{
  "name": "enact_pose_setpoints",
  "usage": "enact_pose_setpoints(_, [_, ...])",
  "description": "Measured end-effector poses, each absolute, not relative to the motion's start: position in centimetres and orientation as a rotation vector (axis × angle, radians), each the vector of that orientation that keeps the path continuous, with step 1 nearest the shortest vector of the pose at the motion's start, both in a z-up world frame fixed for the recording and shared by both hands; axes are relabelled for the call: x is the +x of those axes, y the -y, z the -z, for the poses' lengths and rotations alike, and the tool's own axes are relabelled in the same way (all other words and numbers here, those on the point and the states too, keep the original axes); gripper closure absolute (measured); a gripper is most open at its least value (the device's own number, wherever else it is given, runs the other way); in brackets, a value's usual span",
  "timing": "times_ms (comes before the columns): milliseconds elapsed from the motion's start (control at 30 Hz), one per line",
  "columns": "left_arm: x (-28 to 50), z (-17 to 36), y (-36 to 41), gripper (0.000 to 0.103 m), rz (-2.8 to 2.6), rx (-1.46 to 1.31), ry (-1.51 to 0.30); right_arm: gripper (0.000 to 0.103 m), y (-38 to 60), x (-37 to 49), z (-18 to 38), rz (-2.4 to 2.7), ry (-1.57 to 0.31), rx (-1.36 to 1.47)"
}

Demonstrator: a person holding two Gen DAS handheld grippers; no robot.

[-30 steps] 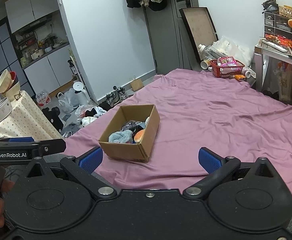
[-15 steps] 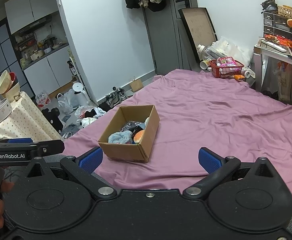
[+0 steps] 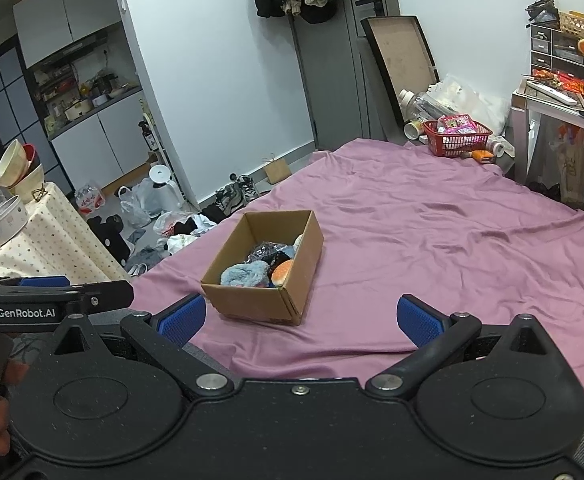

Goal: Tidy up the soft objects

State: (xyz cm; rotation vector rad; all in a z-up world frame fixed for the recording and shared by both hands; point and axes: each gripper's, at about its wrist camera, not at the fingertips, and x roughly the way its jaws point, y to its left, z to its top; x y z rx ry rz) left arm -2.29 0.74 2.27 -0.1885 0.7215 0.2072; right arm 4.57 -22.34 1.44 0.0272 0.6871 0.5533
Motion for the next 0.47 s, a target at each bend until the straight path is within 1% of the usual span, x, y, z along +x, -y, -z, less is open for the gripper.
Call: enact_pose_setpoints(467, [-1.98, -2.39, -0.58, 0.002, -0.196, -0.187, -0.714, 0.0, 22.16, 4.55, -1.09, -0.532, -0.695, 0.033])
